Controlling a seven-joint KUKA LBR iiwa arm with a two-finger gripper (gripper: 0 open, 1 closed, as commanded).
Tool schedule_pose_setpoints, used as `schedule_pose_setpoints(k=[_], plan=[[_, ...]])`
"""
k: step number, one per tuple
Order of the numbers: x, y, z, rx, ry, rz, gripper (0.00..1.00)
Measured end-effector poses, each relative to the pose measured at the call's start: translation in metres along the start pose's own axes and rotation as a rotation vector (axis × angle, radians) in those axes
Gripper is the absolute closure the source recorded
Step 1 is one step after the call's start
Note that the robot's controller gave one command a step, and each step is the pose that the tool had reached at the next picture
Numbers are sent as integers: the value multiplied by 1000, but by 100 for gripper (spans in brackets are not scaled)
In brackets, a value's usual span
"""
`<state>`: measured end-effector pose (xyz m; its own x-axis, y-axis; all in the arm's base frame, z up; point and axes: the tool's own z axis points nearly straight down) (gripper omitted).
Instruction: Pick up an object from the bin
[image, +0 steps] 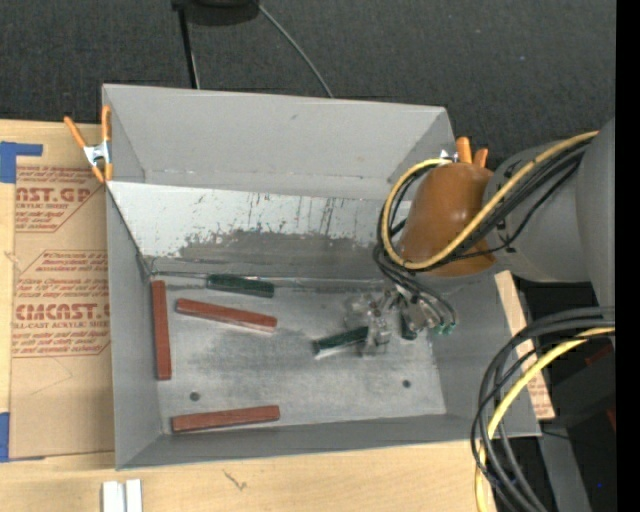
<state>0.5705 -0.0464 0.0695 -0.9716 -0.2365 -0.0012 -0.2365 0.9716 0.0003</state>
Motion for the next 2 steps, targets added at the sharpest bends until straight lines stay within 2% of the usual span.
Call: schedule_pose_setpoints(k=[1, 2], plan=[[0, 0, 0, 0, 0, 0, 100], [-18, -9, -147, 2, -4, 32, 100]])
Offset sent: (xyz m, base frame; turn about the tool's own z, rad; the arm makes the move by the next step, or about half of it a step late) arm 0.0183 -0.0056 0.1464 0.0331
